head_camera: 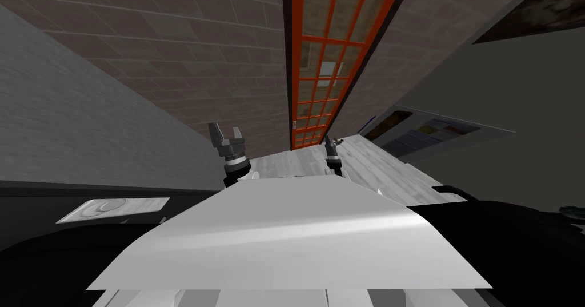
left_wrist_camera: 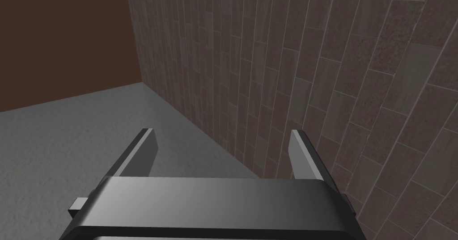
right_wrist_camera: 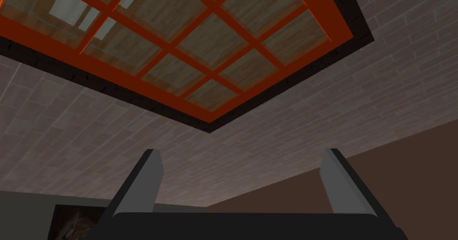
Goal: Pull the door open
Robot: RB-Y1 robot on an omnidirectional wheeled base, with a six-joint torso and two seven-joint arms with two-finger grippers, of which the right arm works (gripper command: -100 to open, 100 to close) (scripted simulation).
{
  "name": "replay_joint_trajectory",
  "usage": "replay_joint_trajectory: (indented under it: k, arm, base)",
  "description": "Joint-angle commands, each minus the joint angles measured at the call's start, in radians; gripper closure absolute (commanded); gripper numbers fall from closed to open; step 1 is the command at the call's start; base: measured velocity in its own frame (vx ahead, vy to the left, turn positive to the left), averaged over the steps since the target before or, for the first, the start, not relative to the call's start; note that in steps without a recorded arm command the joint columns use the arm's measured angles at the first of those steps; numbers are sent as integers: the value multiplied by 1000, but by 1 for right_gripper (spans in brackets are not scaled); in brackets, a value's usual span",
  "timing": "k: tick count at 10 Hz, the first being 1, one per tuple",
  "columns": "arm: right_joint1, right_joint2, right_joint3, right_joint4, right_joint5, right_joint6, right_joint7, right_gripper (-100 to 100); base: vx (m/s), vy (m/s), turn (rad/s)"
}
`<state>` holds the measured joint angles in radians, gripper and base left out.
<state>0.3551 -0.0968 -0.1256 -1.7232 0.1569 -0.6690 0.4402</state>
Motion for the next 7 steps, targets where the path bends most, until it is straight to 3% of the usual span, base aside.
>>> replay_joint_trajectory:
  k: [1,7]
  arm:
    - [-14,0,-13,39,17,-8,35,-100]
    - [-63,-2,-66,190,77,-45,153,-100]
  base:
    - [115,20,82]
    - [103,19,81]
